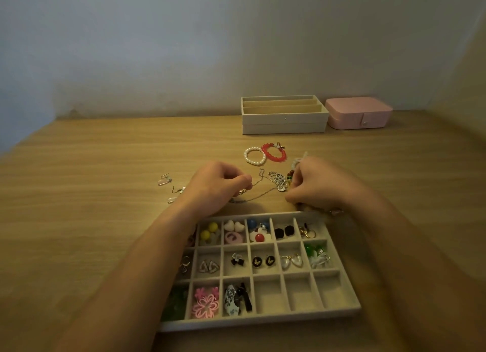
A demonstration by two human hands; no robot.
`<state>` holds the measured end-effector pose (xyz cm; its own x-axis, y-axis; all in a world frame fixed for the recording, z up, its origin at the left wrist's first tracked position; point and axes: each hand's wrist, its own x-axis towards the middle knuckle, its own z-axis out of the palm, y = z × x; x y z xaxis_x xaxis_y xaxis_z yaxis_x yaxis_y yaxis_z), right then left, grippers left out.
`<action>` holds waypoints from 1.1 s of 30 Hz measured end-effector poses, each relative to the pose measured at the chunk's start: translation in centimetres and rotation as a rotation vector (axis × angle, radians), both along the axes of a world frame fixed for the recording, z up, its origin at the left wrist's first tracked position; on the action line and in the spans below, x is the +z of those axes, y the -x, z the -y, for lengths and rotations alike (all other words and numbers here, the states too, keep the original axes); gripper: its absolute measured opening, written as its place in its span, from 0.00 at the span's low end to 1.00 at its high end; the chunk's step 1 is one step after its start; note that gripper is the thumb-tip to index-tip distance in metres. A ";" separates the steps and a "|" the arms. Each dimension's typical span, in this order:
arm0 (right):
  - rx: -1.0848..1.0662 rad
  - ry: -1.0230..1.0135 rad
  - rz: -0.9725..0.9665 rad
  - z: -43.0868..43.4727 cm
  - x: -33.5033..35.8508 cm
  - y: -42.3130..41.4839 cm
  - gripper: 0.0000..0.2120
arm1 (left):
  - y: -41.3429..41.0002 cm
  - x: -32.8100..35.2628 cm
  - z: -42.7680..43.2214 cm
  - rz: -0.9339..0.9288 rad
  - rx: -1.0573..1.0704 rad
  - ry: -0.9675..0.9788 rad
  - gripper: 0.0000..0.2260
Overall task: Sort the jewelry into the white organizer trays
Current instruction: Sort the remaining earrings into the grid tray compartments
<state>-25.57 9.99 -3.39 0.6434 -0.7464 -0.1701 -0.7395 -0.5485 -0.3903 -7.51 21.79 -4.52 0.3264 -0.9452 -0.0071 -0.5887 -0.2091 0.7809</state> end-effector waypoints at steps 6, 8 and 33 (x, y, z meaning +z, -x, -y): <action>-0.022 -0.385 0.661 0.5 0.1 0.7 0.10 | 0.1 0.2 0.0 0.003 -0.025 0.092 0.06; 0.007 -0.573 0.819 0.3 0.0 0.4 0.09 | 0.1 0.3 -0.1 -0.054 -0.050 0.151 0.07; -0.017 -0.914 1.191 -2.0 -0.7 -1.5 0.08 | -0.7 0.5 -0.7 -0.789 -0.202 0.181 0.11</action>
